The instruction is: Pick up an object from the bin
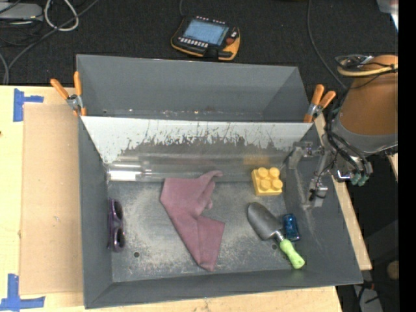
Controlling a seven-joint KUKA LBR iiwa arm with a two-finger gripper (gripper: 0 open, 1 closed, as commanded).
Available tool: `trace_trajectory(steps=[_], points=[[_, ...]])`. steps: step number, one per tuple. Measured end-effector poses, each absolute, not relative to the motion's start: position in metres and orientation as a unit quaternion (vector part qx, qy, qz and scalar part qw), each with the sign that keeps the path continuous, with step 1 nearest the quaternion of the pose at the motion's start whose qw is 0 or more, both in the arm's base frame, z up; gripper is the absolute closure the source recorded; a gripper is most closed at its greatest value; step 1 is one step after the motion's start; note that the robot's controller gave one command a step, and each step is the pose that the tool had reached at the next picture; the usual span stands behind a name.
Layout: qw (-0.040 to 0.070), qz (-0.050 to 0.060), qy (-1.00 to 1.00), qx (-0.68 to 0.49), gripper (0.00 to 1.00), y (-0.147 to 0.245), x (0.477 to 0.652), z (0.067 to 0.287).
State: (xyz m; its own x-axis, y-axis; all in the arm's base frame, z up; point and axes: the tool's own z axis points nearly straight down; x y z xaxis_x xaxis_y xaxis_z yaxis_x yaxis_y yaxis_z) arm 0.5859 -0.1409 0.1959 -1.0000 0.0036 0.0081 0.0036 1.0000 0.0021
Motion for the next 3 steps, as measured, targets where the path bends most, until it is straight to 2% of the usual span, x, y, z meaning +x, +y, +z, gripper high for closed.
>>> trace_trajectory(steps=[1,2,3], points=[[0.0,0.0,-1.0,0.001,0.0,-0.14,0.587,0.201],[0.002,-0.001,-0.989,-0.145,0.0,-0.138,0.537,0.111],[-0.002,0.0,-0.997,-0.079,0.0,-0.148,0.522,0.147]])
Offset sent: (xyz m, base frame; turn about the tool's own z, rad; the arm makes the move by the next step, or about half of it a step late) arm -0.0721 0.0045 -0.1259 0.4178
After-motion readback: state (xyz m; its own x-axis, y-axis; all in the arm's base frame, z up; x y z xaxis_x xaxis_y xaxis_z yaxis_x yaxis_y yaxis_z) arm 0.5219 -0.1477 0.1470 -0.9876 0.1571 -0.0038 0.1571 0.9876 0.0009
